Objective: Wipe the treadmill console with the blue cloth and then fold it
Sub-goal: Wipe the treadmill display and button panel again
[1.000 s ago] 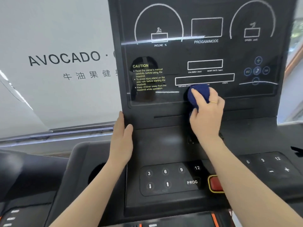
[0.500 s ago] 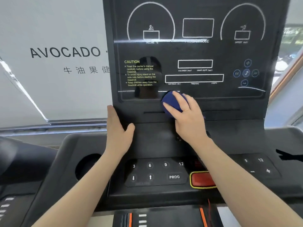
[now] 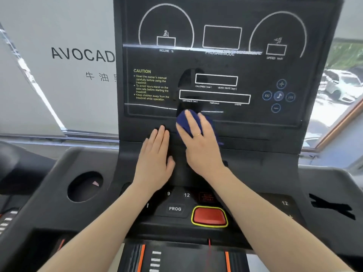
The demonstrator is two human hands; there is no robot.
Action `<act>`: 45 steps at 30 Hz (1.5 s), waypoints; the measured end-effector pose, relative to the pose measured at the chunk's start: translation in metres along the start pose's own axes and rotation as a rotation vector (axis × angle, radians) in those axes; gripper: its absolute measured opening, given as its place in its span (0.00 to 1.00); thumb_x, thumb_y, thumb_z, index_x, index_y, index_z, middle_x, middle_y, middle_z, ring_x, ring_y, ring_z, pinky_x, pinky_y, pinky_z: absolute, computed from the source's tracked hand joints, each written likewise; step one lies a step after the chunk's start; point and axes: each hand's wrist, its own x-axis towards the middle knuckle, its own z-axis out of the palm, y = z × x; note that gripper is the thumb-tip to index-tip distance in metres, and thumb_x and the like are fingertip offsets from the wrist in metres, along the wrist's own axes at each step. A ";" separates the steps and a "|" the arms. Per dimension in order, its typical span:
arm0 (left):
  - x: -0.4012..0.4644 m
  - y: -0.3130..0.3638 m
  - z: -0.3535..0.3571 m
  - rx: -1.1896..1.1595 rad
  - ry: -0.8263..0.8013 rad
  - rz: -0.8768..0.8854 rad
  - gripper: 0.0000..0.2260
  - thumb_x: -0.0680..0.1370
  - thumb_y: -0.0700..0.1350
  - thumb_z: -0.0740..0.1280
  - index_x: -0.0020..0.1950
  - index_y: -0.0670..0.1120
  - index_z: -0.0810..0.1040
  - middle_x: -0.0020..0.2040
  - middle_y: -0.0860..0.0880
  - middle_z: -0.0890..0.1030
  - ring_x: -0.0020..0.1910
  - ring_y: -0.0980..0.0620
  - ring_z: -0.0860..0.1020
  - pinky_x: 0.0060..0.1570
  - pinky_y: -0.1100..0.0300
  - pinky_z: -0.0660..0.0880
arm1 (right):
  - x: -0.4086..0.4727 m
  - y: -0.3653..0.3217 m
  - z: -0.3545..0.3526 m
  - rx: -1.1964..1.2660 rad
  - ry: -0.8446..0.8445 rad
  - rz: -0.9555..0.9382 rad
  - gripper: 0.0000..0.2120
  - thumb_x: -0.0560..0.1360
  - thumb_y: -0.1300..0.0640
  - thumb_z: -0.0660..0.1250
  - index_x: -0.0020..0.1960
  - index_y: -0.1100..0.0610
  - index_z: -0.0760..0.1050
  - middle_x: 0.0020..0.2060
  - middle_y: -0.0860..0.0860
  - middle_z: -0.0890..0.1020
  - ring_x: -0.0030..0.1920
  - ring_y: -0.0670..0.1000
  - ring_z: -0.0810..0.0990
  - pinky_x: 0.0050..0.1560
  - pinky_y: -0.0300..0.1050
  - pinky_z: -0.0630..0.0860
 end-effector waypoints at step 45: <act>0.016 0.116 0.034 -0.049 0.069 0.019 0.28 0.73 0.47 0.50 0.71 0.39 0.66 0.72 0.41 0.66 0.71 0.38 0.62 0.67 0.42 0.62 | -0.140 0.196 -0.045 0.112 -0.045 0.346 0.41 0.60 0.77 0.64 0.71 0.56 0.65 0.73 0.59 0.59 0.69 0.63 0.56 0.54 0.61 0.74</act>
